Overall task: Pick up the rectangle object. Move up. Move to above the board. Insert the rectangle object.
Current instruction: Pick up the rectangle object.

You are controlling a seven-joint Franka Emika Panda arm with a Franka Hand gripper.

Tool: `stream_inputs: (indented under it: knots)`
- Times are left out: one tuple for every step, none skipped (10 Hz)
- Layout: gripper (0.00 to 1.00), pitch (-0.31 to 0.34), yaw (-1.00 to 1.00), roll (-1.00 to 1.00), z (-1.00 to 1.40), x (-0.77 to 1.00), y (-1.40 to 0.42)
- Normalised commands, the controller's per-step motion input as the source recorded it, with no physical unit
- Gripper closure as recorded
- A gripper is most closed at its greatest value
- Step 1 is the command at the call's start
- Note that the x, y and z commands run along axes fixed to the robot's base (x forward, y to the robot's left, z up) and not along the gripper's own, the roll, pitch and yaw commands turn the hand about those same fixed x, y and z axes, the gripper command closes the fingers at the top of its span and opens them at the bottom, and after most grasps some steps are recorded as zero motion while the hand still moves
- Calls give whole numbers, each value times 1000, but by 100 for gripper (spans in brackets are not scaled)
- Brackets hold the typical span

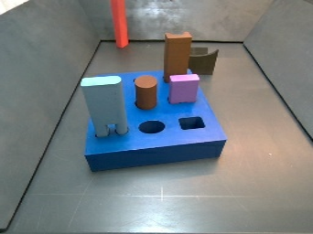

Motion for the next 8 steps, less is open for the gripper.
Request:
stream_inputs:
  knots:
    - [0, 0, 0, 0, 0, -17, 51]
    - [0, 0, 66, 103, -217, -311, 283]
    - [0, -39, 0, -27, -106, -817, 617]
    - [0, -43, 0, -33, -66, -974, 657]
    - [0, -14, 0, -4, 0, -991, 591]
    - [0, -129, 0, -81, 349, -737, 343]
    - [0, -96, 0, -46, 349, -797, 394]
    - [0, -79, -9, -44, 314, -894, 474]
